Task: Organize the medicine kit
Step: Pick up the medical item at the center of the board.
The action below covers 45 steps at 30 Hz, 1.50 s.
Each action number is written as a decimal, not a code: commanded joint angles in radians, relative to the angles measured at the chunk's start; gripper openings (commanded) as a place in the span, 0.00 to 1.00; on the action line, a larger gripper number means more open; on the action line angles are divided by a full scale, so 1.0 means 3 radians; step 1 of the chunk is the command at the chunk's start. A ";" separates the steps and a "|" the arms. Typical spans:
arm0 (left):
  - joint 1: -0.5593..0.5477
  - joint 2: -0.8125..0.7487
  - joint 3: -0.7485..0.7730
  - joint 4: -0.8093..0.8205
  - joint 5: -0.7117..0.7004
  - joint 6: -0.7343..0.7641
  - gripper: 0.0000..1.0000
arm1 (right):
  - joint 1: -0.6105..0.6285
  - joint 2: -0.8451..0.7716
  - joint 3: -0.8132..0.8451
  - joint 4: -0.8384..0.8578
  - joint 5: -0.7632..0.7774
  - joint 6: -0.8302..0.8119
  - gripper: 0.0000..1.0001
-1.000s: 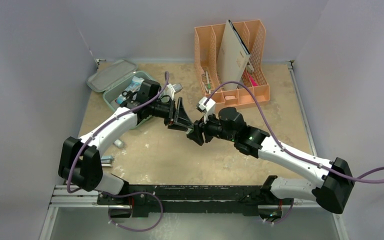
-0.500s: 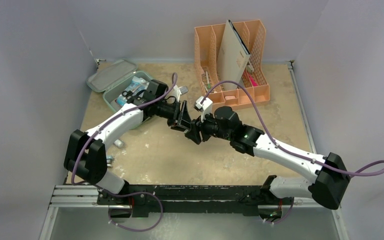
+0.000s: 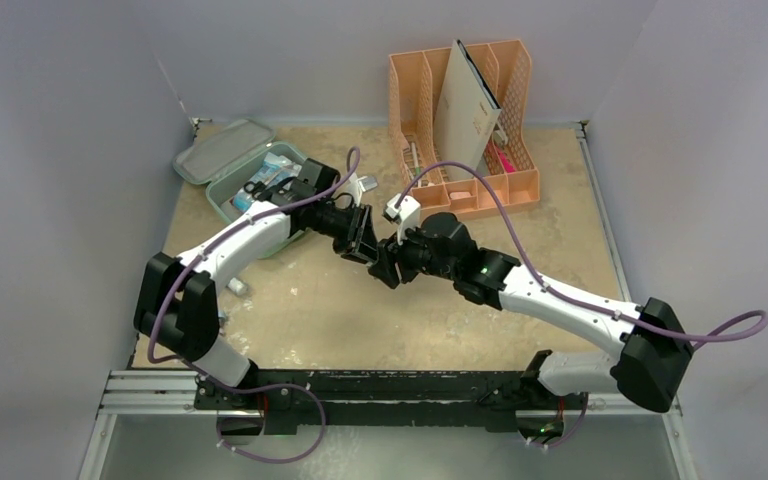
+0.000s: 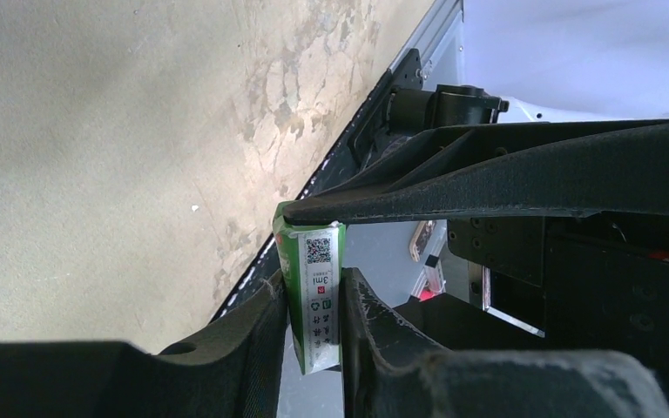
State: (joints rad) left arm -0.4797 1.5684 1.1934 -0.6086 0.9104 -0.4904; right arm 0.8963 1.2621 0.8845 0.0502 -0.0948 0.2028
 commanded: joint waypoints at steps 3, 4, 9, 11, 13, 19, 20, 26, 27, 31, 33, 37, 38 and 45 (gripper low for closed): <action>-0.0016 0.0040 0.0180 -0.0092 0.0024 0.0119 0.20 | 0.0012 -0.0018 0.0126 0.0094 0.0086 0.0041 0.49; -0.0012 0.0050 0.0184 -0.0101 0.0032 0.0112 0.20 | 0.0012 -0.0021 0.0125 0.0089 0.0090 0.0048 0.49; -0.0010 0.0080 0.0202 -0.0103 0.0048 0.0082 0.17 | 0.0014 -0.0066 0.0073 0.0101 0.0106 0.0084 0.53; -0.0012 0.0099 0.0213 -0.0103 0.0084 0.0064 0.16 | 0.0011 -0.0092 0.0058 0.0094 0.0111 0.0099 0.57; -0.0012 0.0103 0.0217 -0.0070 0.0117 0.0030 0.16 | 0.0013 -0.0126 0.0044 0.0077 0.0121 0.0111 0.61; -0.0012 0.0080 0.0223 0.0125 0.0204 -0.0157 0.15 | 0.0014 -0.0311 0.0011 -0.0086 0.0022 0.0254 0.79; -0.0008 0.0083 0.0233 0.0139 0.0193 -0.0174 0.15 | 0.0013 -0.0365 -0.0002 -0.0103 0.0022 0.0282 0.81; 0.0080 0.0138 0.0295 0.0173 0.0135 -0.0250 0.15 | 0.0012 -0.0749 -0.0001 -0.0313 0.0104 0.0378 0.99; 0.0121 0.0142 0.0305 0.0191 0.0141 -0.0267 0.15 | 0.0010 -0.0820 -0.0002 -0.0362 0.0126 0.0390 0.99; 0.0366 0.0124 0.0360 0.0278 0.0208 -0.0346 0.15 | 0.0007 -0.1117 -0.0029 -0.0499 0.0235 0.0430 0.99; 0.0554 0.0117 0.0408 0.0273 0.0222 -0.0365 0.15 | 0.0007 -0.1241 -0.0054 -0.0555 0.0282 0.0460 0.99; 0.1026 0.0082 0.0551 0.0099 0.0036 -0.0285 0.15 | 0.0008 -0.1414 -0.0135 -0.0608 0.0329 0.0500 0.99; 0.1145 0.0077 0.0591 0.0032 -0.0041 -0.0247 0.15 | 0.0009 -0.1438 -0.0151 -0.0624 0.0363 0.0502 0.99; 0.1962 0.0057 0.0680 -0.0145 -0.0685 -0.0074 0.14 | 0.0008 -0.1525 -0.0218 -0.0705 0.0434 0.0507 0.99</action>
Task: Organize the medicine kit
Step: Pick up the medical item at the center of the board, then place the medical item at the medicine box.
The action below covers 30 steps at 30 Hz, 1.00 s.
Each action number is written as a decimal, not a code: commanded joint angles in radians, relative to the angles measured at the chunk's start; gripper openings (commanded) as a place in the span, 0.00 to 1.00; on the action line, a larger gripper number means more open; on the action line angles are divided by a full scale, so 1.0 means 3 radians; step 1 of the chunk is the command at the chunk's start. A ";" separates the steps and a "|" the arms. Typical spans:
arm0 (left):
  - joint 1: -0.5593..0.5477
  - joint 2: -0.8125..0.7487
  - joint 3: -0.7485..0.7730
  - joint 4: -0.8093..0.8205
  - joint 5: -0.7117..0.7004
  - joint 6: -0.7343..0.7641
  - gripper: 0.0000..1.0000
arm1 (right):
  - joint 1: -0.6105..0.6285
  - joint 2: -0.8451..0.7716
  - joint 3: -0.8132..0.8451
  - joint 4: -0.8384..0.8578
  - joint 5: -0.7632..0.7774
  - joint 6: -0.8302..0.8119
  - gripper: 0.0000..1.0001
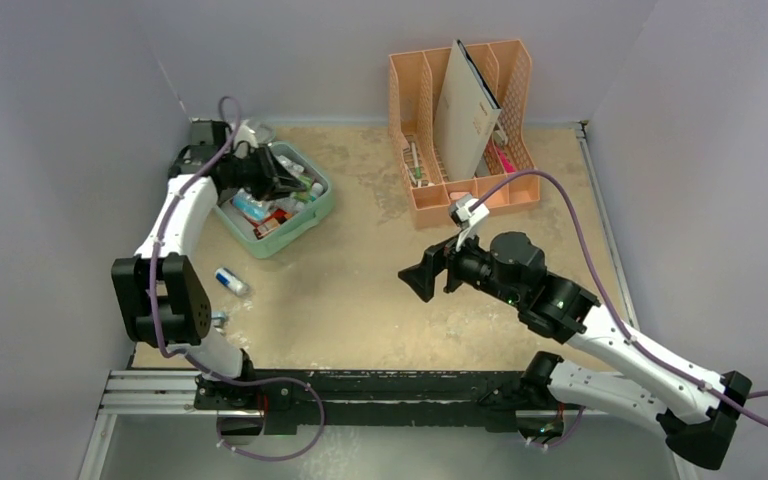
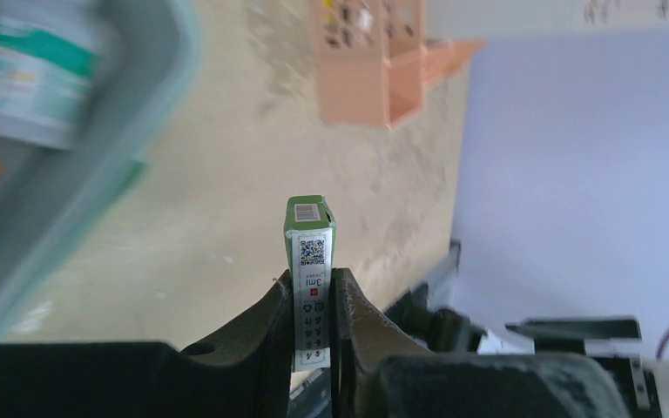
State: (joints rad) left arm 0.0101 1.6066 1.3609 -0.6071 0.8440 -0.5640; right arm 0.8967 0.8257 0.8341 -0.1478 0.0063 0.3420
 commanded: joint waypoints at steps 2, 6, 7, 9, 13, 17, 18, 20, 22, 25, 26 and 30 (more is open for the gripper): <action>0.0459 -0.0051 0.0129 -0.0194 -0.0738 0.0254 0.14 | 0.0007 -0.0090 -0.0068 -0.0039 0.0076 0.0050 0.99; 0.0564 0.0055 0.0188 -0.0304 -0.1423 0.0415 0.14 | 0.0004 -0.0133 -0.0100 -0.0034 0.0056 0.0048 0.99; 0.0567 0.0090 0.0206 -0.0303 -0.1561 0.0426 0.14 | 0.0007 -0.0143 -0.0099 -0.0038 0.0061 0.0038 0.99; 0.0571 0.0166 0.0256 -0.0291 -0.1778 0.0417 0.14 | 0.0008 -0.0168 -0.0096 -0.0051 0.0066 0.0014 0.99; 0.0570 0.0301 0.0373 -0.0234 -0.2213 0.0377 0.13 | 0.0007 -0.0200 -0.0080 -0.0072 0.0076 -0.0021 0.99; 0.0570 0.0499 0.0515 -0.0267 -0.2525 0.0398 0.13 | 0.0006 -0.0219 -0.0085 -0.0095 0.0066 -0.0027 0.99; 0.0571 0.0554 0.0550 -0.0271 -0.2588 0.0409 0.13 | 0.0007 -0.0226 -0.0089 -0.0095 0.0069 -0.0029 0.99; 0.0570 0.0670 0.0626 -0.0293 -0.2712 0.0426 0.13 | 0.0008 -0.0231 -0.0094 -0.0095 0.0075 -0.0030 0.99; 0.0570 0.0796 0.0716 -0.0353 -0.2802 0.0435 0.13 | 0.0007 -0.0231 -0.0093 -0.0095 0.0080 -0.0035 0.99; 0.0571 0.0939 0.0803 -0.0402 -0.2974 0.0441 0.13 | 0.0007 -0.0217 -0.0087 -0.0095 0.0089 -0.0046 0.99; 0.0570 0.0983 0.0817 -0.0394 -0.2999 0.0447 0.13 | 0.0007 -0.0212 -0.0086 -0.0095 0.0087 -0.0050 0.99; 0.0570 0.1094 0.0888 -0.0417 -0.3144 0.0463 0.13 | 0.0008 -0.0193 -0.0070 -0.0099 0.0086 -0.0056 0.99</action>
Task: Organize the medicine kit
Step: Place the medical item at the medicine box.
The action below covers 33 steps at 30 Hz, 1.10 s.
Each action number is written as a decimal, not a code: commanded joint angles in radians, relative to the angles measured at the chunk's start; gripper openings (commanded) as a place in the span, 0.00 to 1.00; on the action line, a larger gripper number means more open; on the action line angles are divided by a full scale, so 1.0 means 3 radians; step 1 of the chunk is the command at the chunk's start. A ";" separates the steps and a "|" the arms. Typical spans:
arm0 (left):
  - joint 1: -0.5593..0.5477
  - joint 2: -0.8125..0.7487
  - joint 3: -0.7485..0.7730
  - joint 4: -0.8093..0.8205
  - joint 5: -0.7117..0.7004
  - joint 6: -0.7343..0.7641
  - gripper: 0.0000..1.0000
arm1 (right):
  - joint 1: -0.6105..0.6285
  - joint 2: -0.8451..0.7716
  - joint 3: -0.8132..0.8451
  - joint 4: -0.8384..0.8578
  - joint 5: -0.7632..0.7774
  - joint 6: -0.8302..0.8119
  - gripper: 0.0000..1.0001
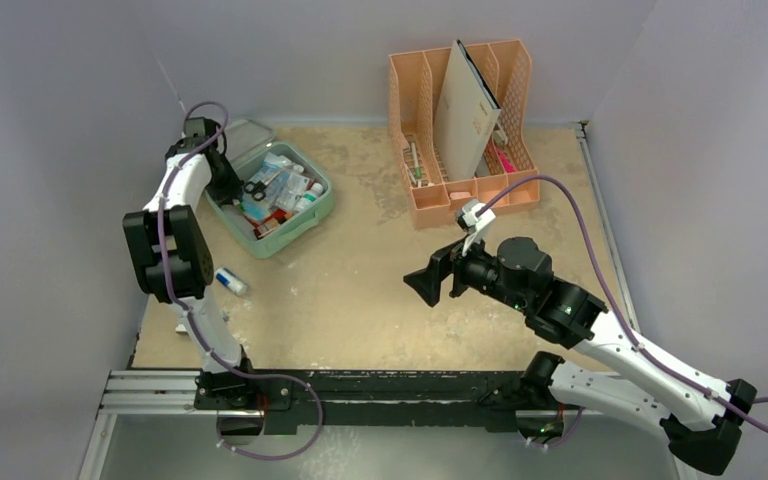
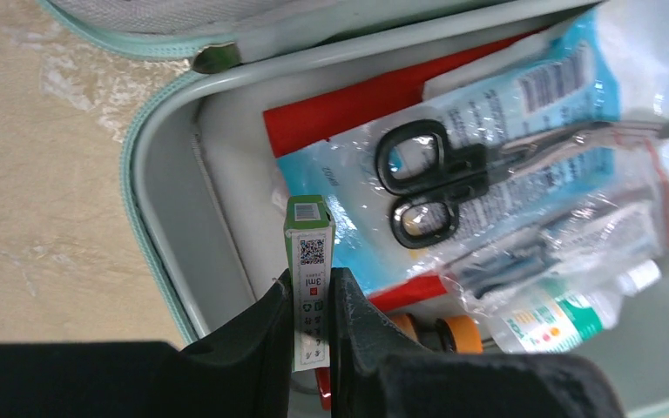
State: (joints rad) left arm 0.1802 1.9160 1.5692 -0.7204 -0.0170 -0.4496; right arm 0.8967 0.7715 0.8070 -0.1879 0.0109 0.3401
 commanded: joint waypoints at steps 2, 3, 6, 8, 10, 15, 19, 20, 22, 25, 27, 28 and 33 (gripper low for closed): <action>0.0003 0.0090 0.0205 -0.0044 -0.0322 0.0087 0.13 | 0.0004 -0.0003 0.0031 0.0029 0.0071 -0.0054 0.99; 0.0004 0.0103 0.0202 -0.0032 -0.0329 0.0094 0.13 | 0.0007 0.0001 0.0034 0.0028 0.0075 -0.0062 0.99; 0.0003 0.0161 0.0219 -0.0039 -0.0399 0.0120 0.13 | 0.0007 0.0010 0.0040 0.0019 0.0081 -0.0065 0.99; 0.0003 0.0187 0.0241 -0.0053 -0.0479 0.0139 0.13 | 0.0005 0.0010 0.0041 0.0013 0.0081 -0.0065 0.99; 0.0000 0.0203 0.0267 -0.0044 -0.0546 0.0169 0.13 | 0.0006 0.0010 0.0040 0.0004 0.0086 -0.0065 0.99; 0.0003 0.0390 0.0440 -0.0086 -0.0681 0.0220 0.15 | 0.0007 -0.0007 0.0042 -0.0040 0.0123 -0.0069 0.99; -0.0002 0.0520 0.0570 -0.0149 -0.0711 0.0211 0.17 | 0.0006 -0.0025 0.0056 -0.0071 0.0150 -0.0085 0.99; -0.0003 0.0539 0.0588 -0.0150 -0.0725 0.0213 0.18 | 0.0007 -0.0025 0.0057 -0.0076 0.0158 -0.0085 0.99; -0.0003 0.0568 0.0620 -0.0162 -0.0769 0.0215 0.20 | 0.0003 -0.0025 0.0061 -0.0079 0.0161 -0.0085 0.99; -0.0001 0.0623 0.0685 -0.0217 -0.0818 0.0220 0.23 | 0.0007 -0.0025 0.0065 -0.0092 0.0158 -0.0086 0.99; -0.0005 0.0657 0.0728 -0.0261 -0.0806 0.0215 0.27 | 0.0006 -0.0020 0.0071 -0.0102 0.0169 -0.0088 0.99; -0.0005 0.0664 0.0743 -0.0274 -0.0792 0.0208 0.29 | 0.0007 -0.0020 0.0076 -0.0105 0.0174 -0.0090 0.99; -0.0004 0.0622 0.0791 -0.0351 -0.0678 0.0180 0.39 | 0.0005 0.0000 0.0088 -0.0100 0.0155 -0.0073 0.99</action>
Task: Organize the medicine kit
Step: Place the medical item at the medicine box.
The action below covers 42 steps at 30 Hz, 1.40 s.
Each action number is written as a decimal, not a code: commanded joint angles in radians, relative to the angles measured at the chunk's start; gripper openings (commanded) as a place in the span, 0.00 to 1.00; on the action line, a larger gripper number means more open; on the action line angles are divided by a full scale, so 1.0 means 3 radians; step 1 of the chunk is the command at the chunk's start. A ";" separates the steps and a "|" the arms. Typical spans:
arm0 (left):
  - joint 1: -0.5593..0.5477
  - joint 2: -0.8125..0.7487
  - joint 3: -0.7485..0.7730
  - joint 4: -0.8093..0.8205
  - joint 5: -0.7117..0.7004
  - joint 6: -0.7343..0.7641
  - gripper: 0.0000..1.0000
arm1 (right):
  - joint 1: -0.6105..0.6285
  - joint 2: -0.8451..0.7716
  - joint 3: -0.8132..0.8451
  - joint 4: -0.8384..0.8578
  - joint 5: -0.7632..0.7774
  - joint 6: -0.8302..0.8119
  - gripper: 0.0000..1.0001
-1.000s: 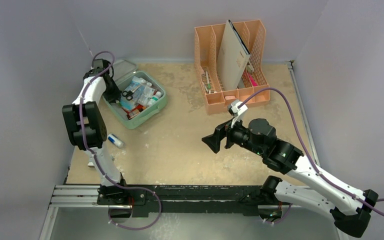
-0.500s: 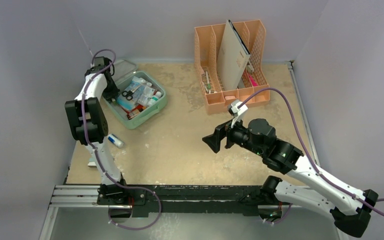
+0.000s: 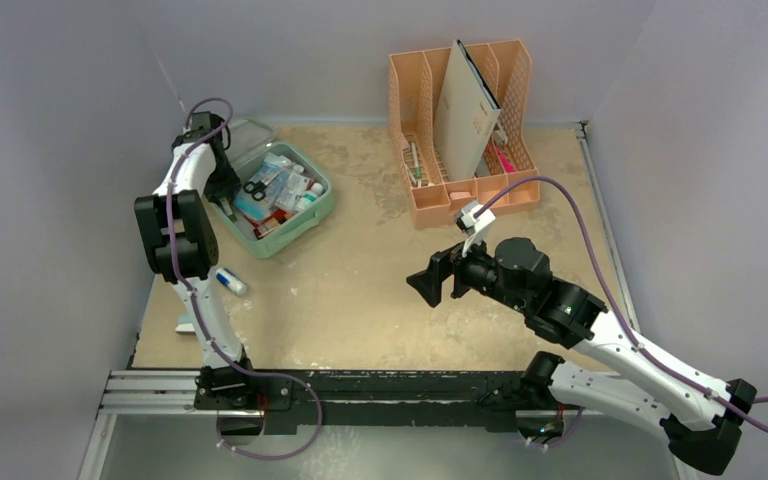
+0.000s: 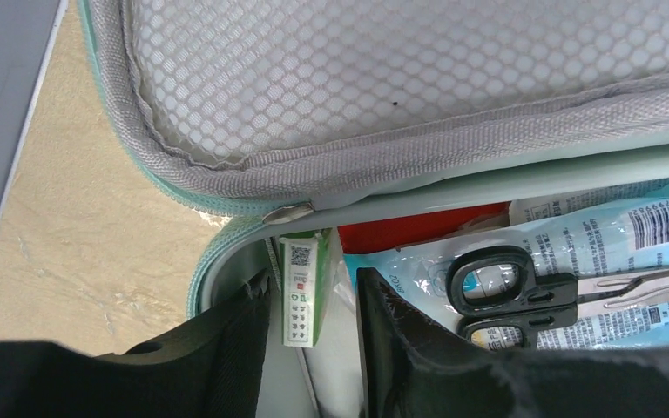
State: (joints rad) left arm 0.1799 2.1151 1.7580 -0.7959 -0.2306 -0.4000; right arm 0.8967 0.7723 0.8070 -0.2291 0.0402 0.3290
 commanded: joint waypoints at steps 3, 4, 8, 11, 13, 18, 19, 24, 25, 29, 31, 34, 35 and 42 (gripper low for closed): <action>-0.0004 -0.0083 0.0191 -0.0151 0.0162 0.0010 0.40 | 0.0004 0.0003 0.0082 0.0038 0.0050 -0.0012 0.99; -0.0005 -0.0103 0.0197 -0.0173 0.0210 0.0006 0.41 | 0.0007 0.0003 0.0078 0.0038 0.0045 -0.0002 0.99; -0.0005 -0.0237 0.0162 -0.0237 0.0363 -0.0011 0.42 | 0.0008 -0.0010 0.0081 0.0023 0.0016 0.0020 0.99; -0.0004 -0.0416 0.0084 -0.0258 0.0465 -0.0012 0.44 | 0.0007 -0.0021 0.0081 -0.0002 0.0014 0.0035 0.99; -0.0006 -0.0536 0.0034 -0.0285 0.0512 -0.0008 0.46 | 0.0005 -0.0025 0.0081 -0.0025 0.0020 0.0052 0.99; -0.0002 -0.0876 -0.0181 -0.0400 0.0623 0.0024 0.53 | 0.0006 -0.0024 0.0076 -0.0088 0.0018 0.0116 0.99; -0.0004 -0.0958 -0.0253 -0.0409 0.0617 0.0024 0.55 | 0.0006 -0.0023 0.0075 -0.0097 0.0012 0.0132 0.99; -0.0002 -0.1376 -0.0608 -0.0427 0.0617 -0.0036 0.68 | 0.0005 -0.0017 0.0085 -0.0143 -0.0010 0.0192 0.99; -0.0005 -0.1463 -0.0726 -0.0419 0.0665 -0.0046 0.71 | 0.0007 -0.0018 0.0086 -0.0154 -0.0010 0.0203 0.99; -0.0001 -0.1886 -0.1165 -0.0309 0.0831 -0.0161 0.74 | 0.0007 -0.0005 0.0060 -0.0173 -0.0026 0.0252 0.99; -0.0001 -0.2066 -0.1331 -0.0282 0.0778 -0.0239 0.74 | 0.0007 0.0015 0.0041 -0.0172 -0.0024 0.0258 0.99; 0.0003 -0.2301 -0.1559 -0.0252 0.0557 -0.0416 0.75 | 0.0007 0.0050 0.0057 -0.0230 0.0011 0.0231 0.99; 0.0006 -0.2364 -0.1615 -0.0269 0.0483 -0.0512 0.75 | 0.0007 0.0050 0.0067 -0.0248 0.0032 0.0224 0.99; 0.0029 -0.2596 -0.2036 -0.0320 0.0350 -0.1081 0.68 | 0.0007 0.0003 0.0069 -0.0273 0.0076 0.0245 0.99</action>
State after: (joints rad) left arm 0.1818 1.3613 1.2045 -0.8963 -0.0612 -0.5900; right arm 0.8967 0.7895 0.8074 -0.3107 0.0402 0.3901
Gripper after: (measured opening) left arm 0.706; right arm 0.987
